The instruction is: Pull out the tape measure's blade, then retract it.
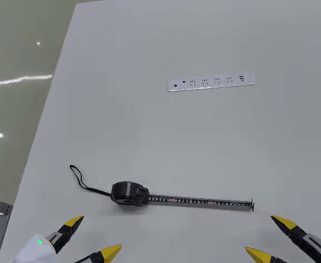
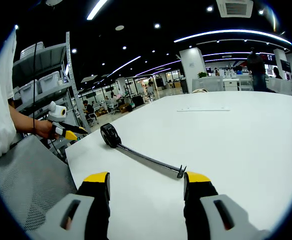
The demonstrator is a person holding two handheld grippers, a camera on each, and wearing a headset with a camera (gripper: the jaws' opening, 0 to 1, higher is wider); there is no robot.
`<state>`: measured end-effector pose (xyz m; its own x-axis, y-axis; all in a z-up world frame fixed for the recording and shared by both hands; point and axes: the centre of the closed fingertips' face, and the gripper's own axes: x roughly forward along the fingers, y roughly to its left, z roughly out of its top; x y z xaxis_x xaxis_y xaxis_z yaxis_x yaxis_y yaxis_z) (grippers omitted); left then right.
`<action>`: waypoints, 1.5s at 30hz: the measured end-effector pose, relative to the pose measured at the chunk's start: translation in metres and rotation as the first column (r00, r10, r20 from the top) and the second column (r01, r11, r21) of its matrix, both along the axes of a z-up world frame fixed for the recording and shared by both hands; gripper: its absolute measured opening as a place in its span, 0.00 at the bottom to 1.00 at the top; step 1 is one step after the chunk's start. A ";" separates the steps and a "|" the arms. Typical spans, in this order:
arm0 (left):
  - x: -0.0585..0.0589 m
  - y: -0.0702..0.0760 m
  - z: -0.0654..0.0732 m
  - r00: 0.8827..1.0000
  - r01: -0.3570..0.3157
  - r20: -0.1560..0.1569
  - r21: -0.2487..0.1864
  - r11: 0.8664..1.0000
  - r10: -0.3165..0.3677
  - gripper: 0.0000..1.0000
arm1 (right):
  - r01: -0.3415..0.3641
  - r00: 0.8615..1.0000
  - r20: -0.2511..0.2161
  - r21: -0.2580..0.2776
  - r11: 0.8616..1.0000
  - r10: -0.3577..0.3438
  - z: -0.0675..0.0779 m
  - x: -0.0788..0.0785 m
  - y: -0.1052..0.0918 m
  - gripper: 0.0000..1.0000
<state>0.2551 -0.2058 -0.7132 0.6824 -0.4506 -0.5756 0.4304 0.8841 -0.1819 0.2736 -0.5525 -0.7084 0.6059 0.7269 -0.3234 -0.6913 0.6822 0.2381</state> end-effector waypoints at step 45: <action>-0.011 -0.006 0.004 1.000 0.002 0.015 -0.018 1.000 -0.002 0.75 | 0.030 0.998 0.049 -0.028 0.999 -0.029 0.014 -0.015 -0.002 0.60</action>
